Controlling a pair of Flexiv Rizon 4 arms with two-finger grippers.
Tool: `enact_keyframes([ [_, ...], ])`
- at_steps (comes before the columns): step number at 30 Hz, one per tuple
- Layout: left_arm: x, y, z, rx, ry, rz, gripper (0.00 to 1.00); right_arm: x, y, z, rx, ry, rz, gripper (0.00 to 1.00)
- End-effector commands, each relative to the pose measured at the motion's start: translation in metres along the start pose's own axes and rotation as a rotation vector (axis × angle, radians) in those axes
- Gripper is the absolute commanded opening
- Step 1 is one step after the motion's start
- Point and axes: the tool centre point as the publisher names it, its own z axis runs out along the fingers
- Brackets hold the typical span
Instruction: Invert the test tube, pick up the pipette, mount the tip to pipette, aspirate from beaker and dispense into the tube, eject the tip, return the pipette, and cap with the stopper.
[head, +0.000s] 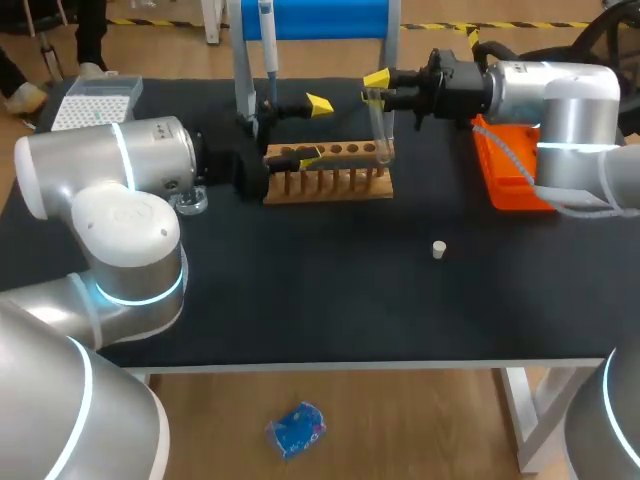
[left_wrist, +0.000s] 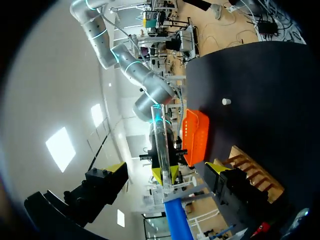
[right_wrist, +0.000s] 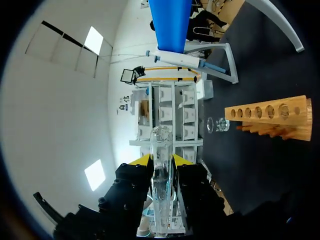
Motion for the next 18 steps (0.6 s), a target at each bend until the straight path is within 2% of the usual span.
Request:
enact_keyframes([
  [1,0.007,-0.006,0.019,0.026,-0.063,-0.005,1.00,-0.006,0.008,0.001,0.018,0.006,-0.001,0.00],
  [4,0.007,-0.015,0.031,0.060,-0.069,-0.016,1.00,-0.007,0.009,0.002,0.021,0.007,-0.003,0.00],
  [10,0.004,-0.021,0.049,0.059,-0.058,0.007,1.00,-0.007,0.009,0.006,0.044,0.005,-0.031,0.00],
  [18,0.004,-0.020,0.050,0.046,-0.046,0.022,1.00,-0.007,0.009,0.006,0.044,0.005,-0.031,0.00],
])
